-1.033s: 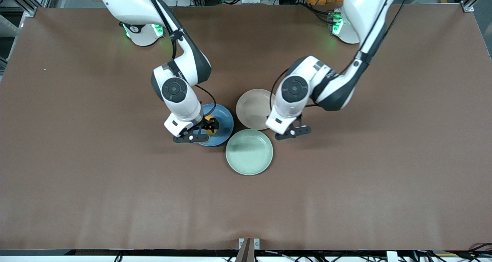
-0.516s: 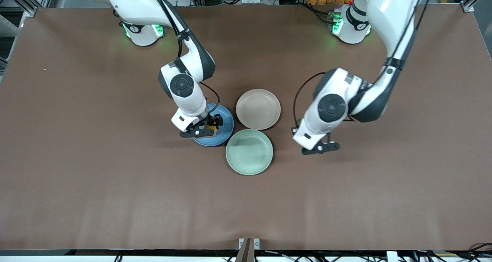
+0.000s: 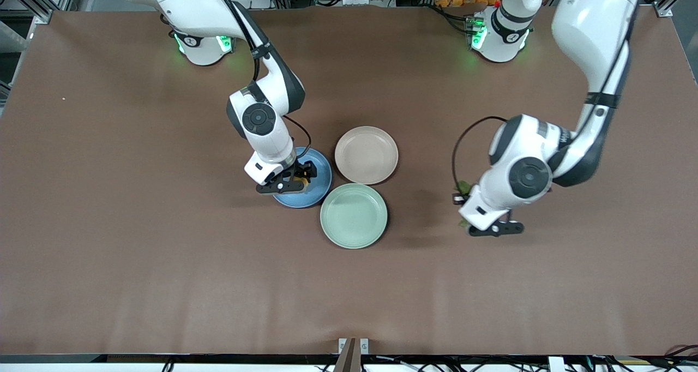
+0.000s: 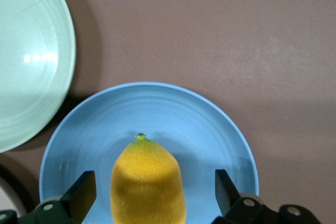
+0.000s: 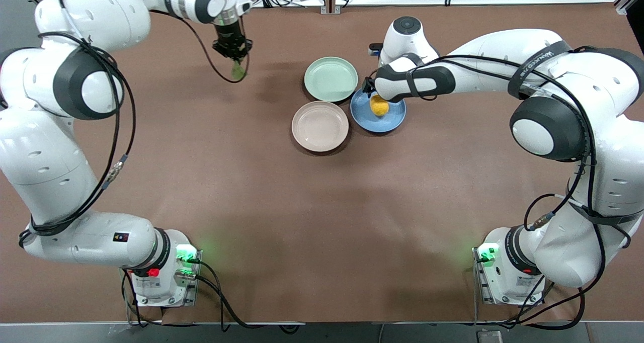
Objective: Pick lemon and lettuce from blue and beige plates
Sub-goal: 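Release the lettuce with the left gripper while the right gripper grasps the lemon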
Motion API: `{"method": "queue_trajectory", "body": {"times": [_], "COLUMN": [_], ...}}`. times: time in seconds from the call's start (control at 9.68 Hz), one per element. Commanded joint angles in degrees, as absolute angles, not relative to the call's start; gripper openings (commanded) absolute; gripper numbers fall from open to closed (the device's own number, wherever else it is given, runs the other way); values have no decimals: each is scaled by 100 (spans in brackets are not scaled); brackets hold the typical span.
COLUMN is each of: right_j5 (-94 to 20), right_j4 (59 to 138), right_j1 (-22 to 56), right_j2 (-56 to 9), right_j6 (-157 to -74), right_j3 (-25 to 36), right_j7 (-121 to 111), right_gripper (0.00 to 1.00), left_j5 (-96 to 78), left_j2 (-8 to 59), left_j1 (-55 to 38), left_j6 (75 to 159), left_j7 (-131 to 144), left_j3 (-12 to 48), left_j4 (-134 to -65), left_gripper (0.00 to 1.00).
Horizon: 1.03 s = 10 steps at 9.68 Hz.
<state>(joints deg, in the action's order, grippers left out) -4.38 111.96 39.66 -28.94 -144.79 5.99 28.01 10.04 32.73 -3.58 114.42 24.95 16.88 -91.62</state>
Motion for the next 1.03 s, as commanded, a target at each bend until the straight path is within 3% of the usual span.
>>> {"method": "queue_trajectory", "body": {"times": [0.0, 0.21, 0.31, 0.41, 0.93], "right_j5": [-519, -519, -519, -519, -519], "right_j4": [11294, 11294, 11294, 11294, 11294], "right_j1": [4139, 4227, 4245, 4245, 4289], "right_j2": [-2979, -3146, -3251, -3295, -3410], "right_j6": [-14747, -14922, -15046, -15108, -15108], "right_j3": [633, 633, 633, 633, 642], "right_j7": [2892, 2970, 3006, 3006, 2997], "right_gripper": [100, 100, 100, 100, 100], "left_j5": [1283, 1266, 1274, 1283, 1187], "left_j2": [3445, 3515, 3533, 3568, 3306], "left_j1": [-107, -18, 9, 35, 194], "left_j6": [11382, 11399, 11408, 11443, 11443], "left_j7": [2181, 2092, 2083, 2118, 2197], "left_j3": [1758, 1758, 1758, 1758, 1907], "left_j4": [-9123, -9123, -9123, -9132, -9482], "left_gripper": [0, 0, 71, 100, 100]}}
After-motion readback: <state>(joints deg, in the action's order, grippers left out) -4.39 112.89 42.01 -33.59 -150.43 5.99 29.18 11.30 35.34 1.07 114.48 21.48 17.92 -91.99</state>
